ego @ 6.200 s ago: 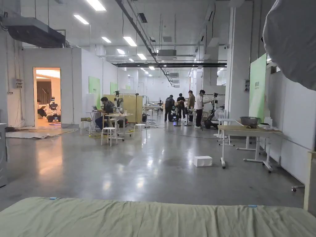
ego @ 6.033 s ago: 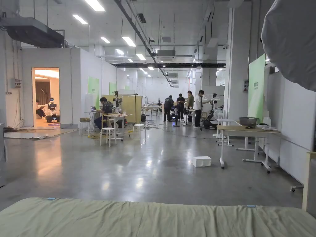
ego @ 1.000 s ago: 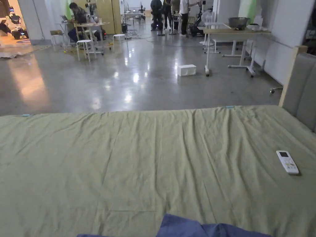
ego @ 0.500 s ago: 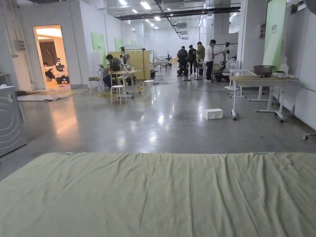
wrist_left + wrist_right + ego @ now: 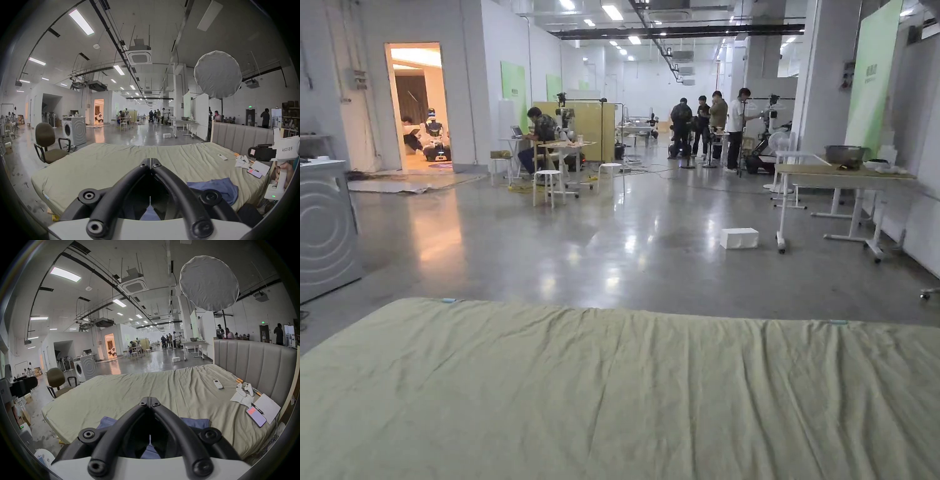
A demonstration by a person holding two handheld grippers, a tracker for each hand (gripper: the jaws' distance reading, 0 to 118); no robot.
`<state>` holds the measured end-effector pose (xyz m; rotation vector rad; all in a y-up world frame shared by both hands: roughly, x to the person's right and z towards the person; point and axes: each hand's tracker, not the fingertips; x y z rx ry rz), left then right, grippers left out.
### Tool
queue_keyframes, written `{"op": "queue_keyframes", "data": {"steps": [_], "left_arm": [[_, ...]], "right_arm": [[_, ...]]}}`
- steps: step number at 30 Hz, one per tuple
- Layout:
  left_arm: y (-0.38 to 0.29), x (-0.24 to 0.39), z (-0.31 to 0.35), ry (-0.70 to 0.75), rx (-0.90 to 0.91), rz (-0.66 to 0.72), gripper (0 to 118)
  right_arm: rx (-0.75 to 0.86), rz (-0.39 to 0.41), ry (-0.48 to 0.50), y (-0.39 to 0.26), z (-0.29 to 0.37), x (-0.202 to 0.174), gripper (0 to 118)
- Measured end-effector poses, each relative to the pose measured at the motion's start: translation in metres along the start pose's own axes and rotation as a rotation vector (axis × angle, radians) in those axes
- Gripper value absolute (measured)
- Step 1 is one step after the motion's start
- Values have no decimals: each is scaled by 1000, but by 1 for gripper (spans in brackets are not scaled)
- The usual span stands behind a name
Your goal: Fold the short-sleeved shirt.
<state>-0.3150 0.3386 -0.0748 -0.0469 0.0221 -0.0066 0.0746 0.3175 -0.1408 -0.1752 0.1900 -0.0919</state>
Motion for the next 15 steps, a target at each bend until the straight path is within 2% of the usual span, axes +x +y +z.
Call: {"op": "queue_keyframes", "data": {"steps": [4,9,15], "left_arm": [[6,1,-3,-10,12,-11,0],[6,5,-10,-46,-11,-10,0],[2,8,-22,-62,-60,-8,0]], "right_arm": [[1,-5,1,-1,1,-1,0],[-18,32,-6,-6,1,-5,0],[-15,1,-5,-9,-1,3,0]]}}
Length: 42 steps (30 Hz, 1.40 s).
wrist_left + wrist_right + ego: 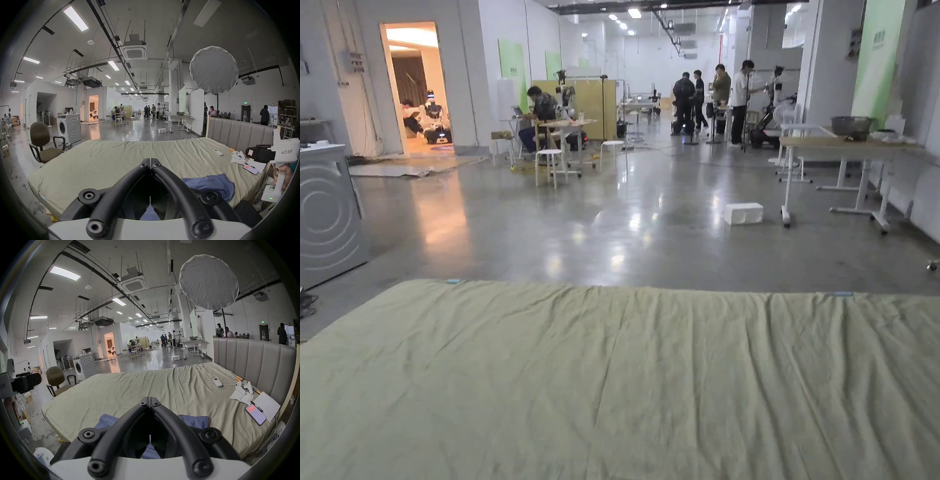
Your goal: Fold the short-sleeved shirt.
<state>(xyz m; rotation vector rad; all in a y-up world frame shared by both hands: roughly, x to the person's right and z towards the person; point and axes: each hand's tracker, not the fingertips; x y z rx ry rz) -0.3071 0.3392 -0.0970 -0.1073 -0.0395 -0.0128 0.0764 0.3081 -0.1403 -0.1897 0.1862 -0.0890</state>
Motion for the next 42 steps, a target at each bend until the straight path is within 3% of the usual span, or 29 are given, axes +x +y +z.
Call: {"op": "queue_keyframes", "data": {"steps": [7,13,14,16,17,19,20,22,29,33,34,36,38,42], "left_arm": [[-11,-12,-45,-58,-110,51,0],[-44,-31,-146,-125,-335,156,0],[-51,-33,-167,-146,-404,167,11],[-71,-35,-211,-146,-500,178,17],[-79,-38,-228,-172,-540,187,32],[-101,-43,-267,-190,-606,219,77],[-110,-46,-285,-200,-657,246,88],[-133,-52,-315,-163,-763,311,87],[-185,-48,-374,-7,-962,270,84],[-183,-19,-365,-23,-981,32,78],[-181,-12,-362,-33,-985,-40,71],[-179,-1,-359,-52,-986,-95,46],[-179,7,-366,-49,-1009,-66,13],[-187,25,-378,-35,-1078,-172,12]], "right_arm": [[-70,-30,8,-17,-9,11,0],[-145,-37,-12,-33,-25,21,0],[-161,-44,-15,-35,-28,24,0],[-181,-42,-27,-39,-31,30,0],[-190,-39,-36,-41,-32,33,0],[-217,-42,-51,-45,-35,40,0],[-232,-49,-60,-51,-34,45,0],[-264,-55,-75,-59,-33,52,0],[-343,-147,-147,-84,-23,73,0],[-356,-144,-174,-90,-14,81,0],[-359,-146,-180,-91,-13,83,0],[-368,-169,-187,-95,-13,87,0],[-379,-201,-188,-99,-15,92,0],[-377,-192,-183,-95,-23,97,0]]}}
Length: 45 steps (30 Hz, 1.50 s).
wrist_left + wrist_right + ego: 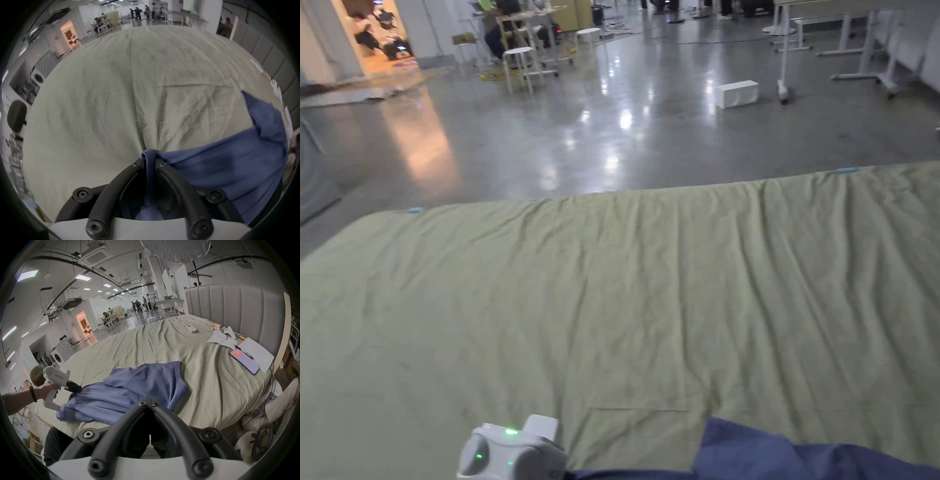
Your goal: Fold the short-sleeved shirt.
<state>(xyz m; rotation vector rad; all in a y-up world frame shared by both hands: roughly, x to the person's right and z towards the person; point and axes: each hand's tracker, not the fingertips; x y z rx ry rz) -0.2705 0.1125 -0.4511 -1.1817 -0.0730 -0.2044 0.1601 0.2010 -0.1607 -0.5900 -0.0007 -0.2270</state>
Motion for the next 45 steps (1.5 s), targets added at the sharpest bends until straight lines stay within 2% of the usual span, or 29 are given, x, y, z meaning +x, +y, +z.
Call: {"op": "queue_keyframes", "data": {"steps": [1,3,5,6,7,8,9,11,14,16,18,20,23,26,28,29,31,32,33,34,35,36,38,40,42,45], "left_arm": [[3,4,-1,14,-17,-57,12],[8,9,-2,30,-53,-85,11],[13,9,-5,20,-69,-77,11],[15,5,-9,9,-79,-75,11],[16,2,-8,-17,-96,-45,11],[21,-3,-6,-44,-122,-3,11],[23,-7,-5,-66,-136,11,11],[35,-27,-21,-83,-148,18,10],[37,-27,-23,-76,-154,32,11],[32,-14,-21,-54,-156,6,11],[34,-15,-22,-47,-163,0,11],[34,-21,-23,-79,-179,52,11],[36,-40,-29,-139,-180,121,10],[35,-50,-32,-168,-175,137,10],[36,-47,-33,-176,-176,144,10],[36,-48,-34,-178,-176,141,10],[34,-48,-34,-180,-175,143,10],[34,-48,-34,-181,-175,143,10],[33,-50,-34,-185,-174,142,10],[31,-51,-34,-186,-166,146,10],[23,-44,-27,-184,-157,149,10],[19,-42,-25,-176,-132,144,10],[7,-40,-18,-164,-46,102,10],[-9,-42,-2,-166,47,85,8],[-25,-50,23,-206,136,173,6],[-44,-68,80,-299,287,287,6]], "right_arm": [[2,45,-4,7,-4,-1,0],[18,133,-9,25,-15,-2,0],[7,223,37,49,-36,-1,0],[2,265,76,60,-53,3,4],[-25,311,117,72,-71,3,15],[-62,358,140,84,-91,3,37],[-93,398,149,96,-111,1,54],[-178,495,176,121,-155,0,80],[-263,646,181,155,-227,3,81],[-428,746,265,167,-275,2,81],[-537,855,274,169,-307,-4,81],[-631,903,310,162,-331,-7,82],[-758,903,367,150,-358,-9,85],[-766,1010,328,141,-367,-21,91],[-789,982,349,140,-372,-20,91],[-795,962,344,143,-372,-19,83],[-800,894,350,148,-368,-12,59],[-790,891,346,150,-365,-11,35],[-782,886,350,152,-361,-9,35],[-777,876,351,156,-357,-10,26],[-769,883,345,153,-352,-11,10],[-733,920,325,151,-344,-13,2],[-736,878,329,148,-330,-10,2],[-633,806,313,154,-307,-5,2],[-520,653,307,168,-281,5,2],[-352,448,361,185,-225,21,2]]}}
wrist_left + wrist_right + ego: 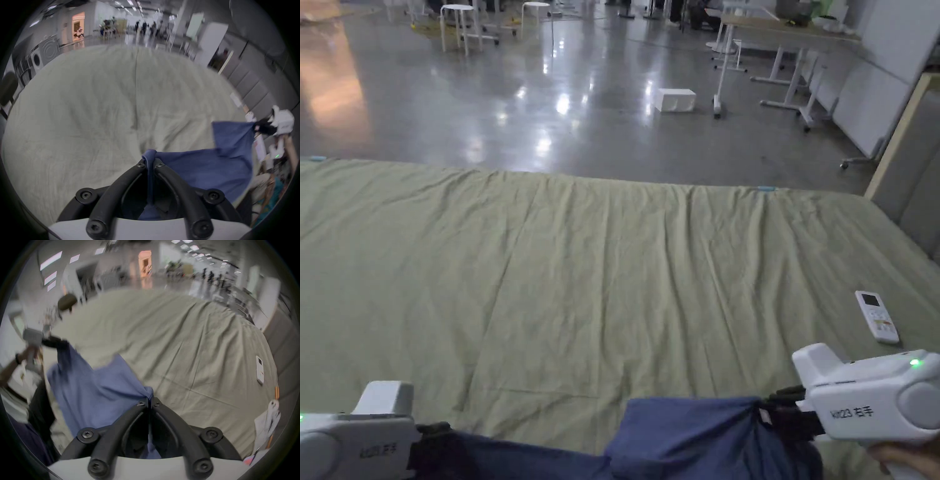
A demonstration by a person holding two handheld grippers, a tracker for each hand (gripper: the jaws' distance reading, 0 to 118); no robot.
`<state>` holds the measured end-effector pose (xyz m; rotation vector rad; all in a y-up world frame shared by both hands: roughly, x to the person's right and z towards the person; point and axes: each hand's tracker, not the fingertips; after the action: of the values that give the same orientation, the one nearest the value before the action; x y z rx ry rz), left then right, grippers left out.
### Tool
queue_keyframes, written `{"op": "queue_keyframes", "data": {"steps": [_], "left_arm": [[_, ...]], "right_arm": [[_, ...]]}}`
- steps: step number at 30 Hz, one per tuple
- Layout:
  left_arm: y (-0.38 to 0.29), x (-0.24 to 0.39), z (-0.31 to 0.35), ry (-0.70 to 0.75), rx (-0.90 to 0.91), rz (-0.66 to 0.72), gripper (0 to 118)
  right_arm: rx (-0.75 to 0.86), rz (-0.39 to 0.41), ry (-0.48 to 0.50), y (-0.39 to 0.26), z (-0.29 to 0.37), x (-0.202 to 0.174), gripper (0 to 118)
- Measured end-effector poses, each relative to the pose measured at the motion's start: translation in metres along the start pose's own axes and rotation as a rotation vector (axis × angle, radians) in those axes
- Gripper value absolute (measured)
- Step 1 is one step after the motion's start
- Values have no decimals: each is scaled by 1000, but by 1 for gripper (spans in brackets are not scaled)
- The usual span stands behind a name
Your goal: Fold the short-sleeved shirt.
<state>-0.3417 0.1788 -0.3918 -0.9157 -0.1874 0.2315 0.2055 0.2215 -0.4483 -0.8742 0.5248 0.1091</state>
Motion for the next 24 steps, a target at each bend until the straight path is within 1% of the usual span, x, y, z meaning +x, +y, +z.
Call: {"op": "queue_keyframes", "data": {"steps": [1,2,3,4,5,6,7,8,9,11,12,13,14,16,18,22,24], "left_arm": [[1,1,24,-40,49,1,6],[3,2,45,-63,100,5,6],[6,3,70,-85,162,-24,6],[7,3,94,-113,218,-15,6],[9,3,113,-127,256,-11,6],[14,5,134,-124,306,-5,6],[17,7,151,-120,352,-4,5],[19,8,168,-121,390,7,5],[22,10,187,-135,427,22,5],[35,13,218,-154,513,-20,5],[37,17,234,-124,565,-35,5],[45,17,249,-132,590,-41,5],[52,17,262,-142,620,-39,5],[64,19,289,-165,668,-31,5],[75,25,317,-146,736,-44,5],[99,32,362,-131,825,-54,5],[109,35,381,-117,865,-60,5]], "right_arm": [[52,-17,4,2,18,-3,2],[103,-1,-9,-2,37,-8,2],[190,-27,-10,-7,58,-12,2],[239,-80,-13,-10,78,-14,2],[312,-88,-14,-11,100,-23,2],[397,-113,-30,-13,120,-27,2],[484,-166,-54,-14,140,-31,2],[528,-215,-44,-12,157,-33,2],[599,-242,-53,-8,174,-38,2],[674,-280,-55,3,210,-48,2],[704,-324,-94,9,225,-53,2],[722,-333,-107,17,239,-50,2],[754,-334,-117,24,253,-53,2],[815,-278,-152,41,280,-64,2],[844,-241,-179,57,301,-67,2],[857,-168,-310,98,343,-81,2],[859,-125,-361,116,356,-87,2]]}}
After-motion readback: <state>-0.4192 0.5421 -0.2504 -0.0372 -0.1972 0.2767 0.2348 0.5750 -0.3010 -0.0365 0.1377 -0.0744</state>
